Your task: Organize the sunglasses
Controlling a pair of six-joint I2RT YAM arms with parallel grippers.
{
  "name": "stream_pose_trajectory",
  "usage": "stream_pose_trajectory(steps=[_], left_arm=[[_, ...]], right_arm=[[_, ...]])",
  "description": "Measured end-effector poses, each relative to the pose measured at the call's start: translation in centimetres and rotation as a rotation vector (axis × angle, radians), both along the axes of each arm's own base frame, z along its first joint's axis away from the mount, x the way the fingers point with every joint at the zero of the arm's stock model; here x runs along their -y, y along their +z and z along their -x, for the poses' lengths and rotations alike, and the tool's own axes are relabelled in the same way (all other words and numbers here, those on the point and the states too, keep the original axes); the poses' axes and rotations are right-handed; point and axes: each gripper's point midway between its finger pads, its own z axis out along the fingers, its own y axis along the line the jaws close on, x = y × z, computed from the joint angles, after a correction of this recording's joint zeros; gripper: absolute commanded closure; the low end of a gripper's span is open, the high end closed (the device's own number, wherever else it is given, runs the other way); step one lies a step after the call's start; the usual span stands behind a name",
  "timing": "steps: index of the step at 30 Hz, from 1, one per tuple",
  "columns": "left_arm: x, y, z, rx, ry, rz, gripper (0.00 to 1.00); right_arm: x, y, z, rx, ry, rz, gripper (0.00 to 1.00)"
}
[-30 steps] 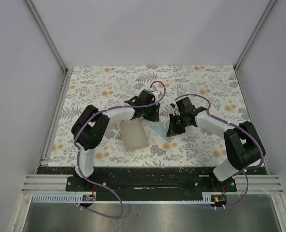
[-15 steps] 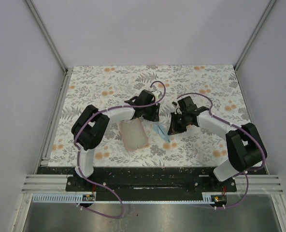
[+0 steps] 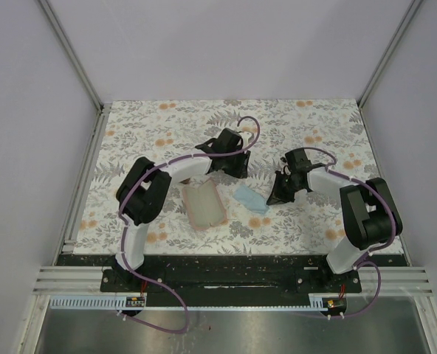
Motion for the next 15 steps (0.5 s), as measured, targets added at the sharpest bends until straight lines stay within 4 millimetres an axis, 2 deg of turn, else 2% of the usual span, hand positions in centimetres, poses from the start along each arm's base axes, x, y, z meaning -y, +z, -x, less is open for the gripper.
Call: stream_pose_trajectory(steps=[8,15], left_arm=[[-1.3,-2.7,0.6,-0.041,-0.040,-0.108,0.62],[-1.7,-3.5,1.1,-0.058,-0.071,-0.139,0.61]], right_arm=[[0.4,-0.3,-0.4,-0.003,-0.028,-0.004,1.00],[0.4,-0.6,-0.6,-0.004,-0.034,-0.006,1.00]])
